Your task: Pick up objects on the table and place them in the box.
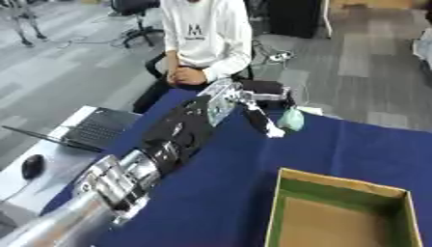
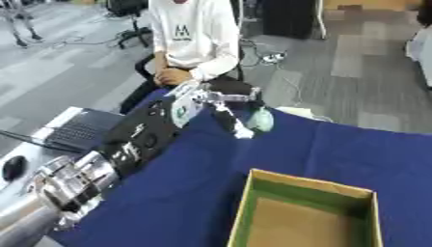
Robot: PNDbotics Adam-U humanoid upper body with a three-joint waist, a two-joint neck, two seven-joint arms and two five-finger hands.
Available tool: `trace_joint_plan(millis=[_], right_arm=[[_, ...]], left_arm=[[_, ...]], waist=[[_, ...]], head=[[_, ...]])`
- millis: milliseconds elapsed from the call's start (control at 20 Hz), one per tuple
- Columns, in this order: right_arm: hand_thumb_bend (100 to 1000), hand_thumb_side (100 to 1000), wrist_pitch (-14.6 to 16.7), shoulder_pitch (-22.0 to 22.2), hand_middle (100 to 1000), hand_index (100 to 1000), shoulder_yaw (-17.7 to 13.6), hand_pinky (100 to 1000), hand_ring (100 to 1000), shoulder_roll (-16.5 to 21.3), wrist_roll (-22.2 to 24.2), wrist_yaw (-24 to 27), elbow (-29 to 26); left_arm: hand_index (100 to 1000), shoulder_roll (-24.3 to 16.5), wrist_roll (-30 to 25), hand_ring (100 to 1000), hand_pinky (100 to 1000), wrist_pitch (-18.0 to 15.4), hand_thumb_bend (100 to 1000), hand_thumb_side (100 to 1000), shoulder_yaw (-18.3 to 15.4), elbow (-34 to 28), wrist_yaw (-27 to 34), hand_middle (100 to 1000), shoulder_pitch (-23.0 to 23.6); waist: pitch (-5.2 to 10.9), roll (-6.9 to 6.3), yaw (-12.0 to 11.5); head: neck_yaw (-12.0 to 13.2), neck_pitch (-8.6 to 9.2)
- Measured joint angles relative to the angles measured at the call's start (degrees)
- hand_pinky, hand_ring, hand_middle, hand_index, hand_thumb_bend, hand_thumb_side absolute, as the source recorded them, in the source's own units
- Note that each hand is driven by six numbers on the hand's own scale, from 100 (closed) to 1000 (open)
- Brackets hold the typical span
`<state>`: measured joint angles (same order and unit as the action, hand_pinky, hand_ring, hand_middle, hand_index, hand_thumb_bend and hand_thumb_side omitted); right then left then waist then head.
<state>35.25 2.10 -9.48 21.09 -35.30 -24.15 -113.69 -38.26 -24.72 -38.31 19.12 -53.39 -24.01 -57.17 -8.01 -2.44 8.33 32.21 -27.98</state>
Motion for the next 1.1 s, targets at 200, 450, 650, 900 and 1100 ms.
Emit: trace_joint_plan(millis=[200, 450, 650, 900, 1100], right_arm=[[100, 1000, 0.0, 0.06, 268, 404, 0.19, 141, 260, 0.0, 0.0, -0.27, 0.0], [100, 1000, 0.0, 0.12, 268, 404, 0.34, 140, 260, 0.0, 0.0, -0.68, 0.0], [100, 1000, 0.0, 0.33, 268, 404, 0.35, 141, 261, 0.0, 0.0, -0.73, 0.0], [100, 1000, 0.0, 0.34, 270, 404, 0.33, 143, 262, 0.02, 0.0, -0.71, 0.0], [100, 1000, 0.0, 0.34, 270, 404, 0.3, 143, 262, 0.06, 0.0, -0.62, 0.0]], left_arm=[[156, -1.53, -0.96, 100, 100, 0.96, 100, 302, 4.4, -8.33, 4.36, 100, 0.64], [157, -4.08, -2.44, 100, 100, 2.44, 100, 290, 10.36, -18.71, 7.28, 100, 2.28], [162, -6.09, -3.99, 100, 100, 3.99, 100, 301, 14.48, -26.75, 9.74, 100, 3.21], [171, -7.44, -7.21, 100, 100, 7.21, 100, 317, 18.37, -32.38, 12.79, 100, 4.14], [176, -7.91, -9.47, 100, 100, 9.47, 100, 318, 20.44, -32.87, 13.95, 100, 5.26]], waist=[[0.01, -0.09, -0.12], [0.02, -0.25, -0.15], [0.09, -0.34, -0.16], [0.3, -0.53, -0.04], [0.31, -0.66, 0.1]], head=[[0.0, 0.32], [0.0, 0.35], [0.0, 0.35], [-0.01, 0.39], [-0.44, 0.86]])
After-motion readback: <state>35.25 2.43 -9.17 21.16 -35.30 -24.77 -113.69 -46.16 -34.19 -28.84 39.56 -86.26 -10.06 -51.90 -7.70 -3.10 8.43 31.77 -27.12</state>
